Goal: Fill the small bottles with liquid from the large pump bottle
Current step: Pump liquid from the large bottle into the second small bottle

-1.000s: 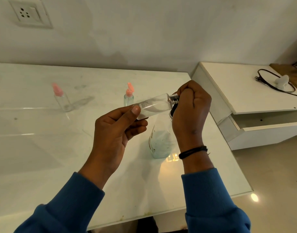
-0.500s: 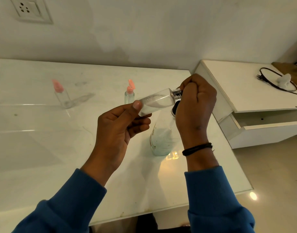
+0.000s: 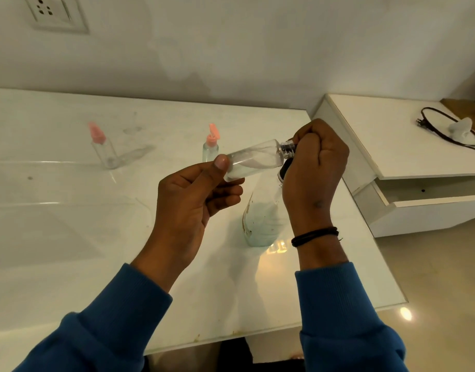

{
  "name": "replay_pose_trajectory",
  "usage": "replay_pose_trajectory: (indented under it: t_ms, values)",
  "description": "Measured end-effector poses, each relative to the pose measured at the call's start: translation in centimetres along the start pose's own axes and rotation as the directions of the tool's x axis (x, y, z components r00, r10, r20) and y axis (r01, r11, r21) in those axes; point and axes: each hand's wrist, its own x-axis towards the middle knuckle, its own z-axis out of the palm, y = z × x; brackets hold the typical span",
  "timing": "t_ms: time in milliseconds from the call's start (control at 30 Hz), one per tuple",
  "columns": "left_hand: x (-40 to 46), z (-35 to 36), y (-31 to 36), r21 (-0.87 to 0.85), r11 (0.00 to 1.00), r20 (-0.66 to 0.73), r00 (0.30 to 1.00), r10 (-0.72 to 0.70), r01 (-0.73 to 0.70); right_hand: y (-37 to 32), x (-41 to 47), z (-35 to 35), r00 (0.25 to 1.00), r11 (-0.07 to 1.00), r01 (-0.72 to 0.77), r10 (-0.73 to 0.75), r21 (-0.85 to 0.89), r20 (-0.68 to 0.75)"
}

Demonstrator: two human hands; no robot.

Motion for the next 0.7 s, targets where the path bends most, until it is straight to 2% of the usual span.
replay_pose_trajectory:
  t_ms: [200, 367, 533, 700]
  values:
    - [0.02, -0.03, -0.06, 0.013, 1.0, 0.005, 1.0, -0.001, 0.001, -0.47, 0.06, -0.32, 0.997, 0.995, 0.076, -0.077, -0.067, -0.016]
    - [0.07, -0.12, -0.2, 0.014, 1.0, -0.004, 1.0, 0.0, 0.0, -0.14, -0.07, -0.14, 1.0, 0.999, 0.024, -0.023, -0.03, 0.02]
    - [0.0, 0.0, -0.07, -0.005, 1.0, 0.017, 1.0, 0.007, -0.006, -0.66, 0.09, -0.48, 0.998, 0.996, 0.062, -0.063, -0.071, -0.009]
    - [0.1, -0.11, -0.15, 0.008, 1.0, 0.003, 1.0, 0.005, -0.005, -0.29, -0.19, 0.05, 1.0, 0.999, -0.006, 0.005, 0.032, 0.015]
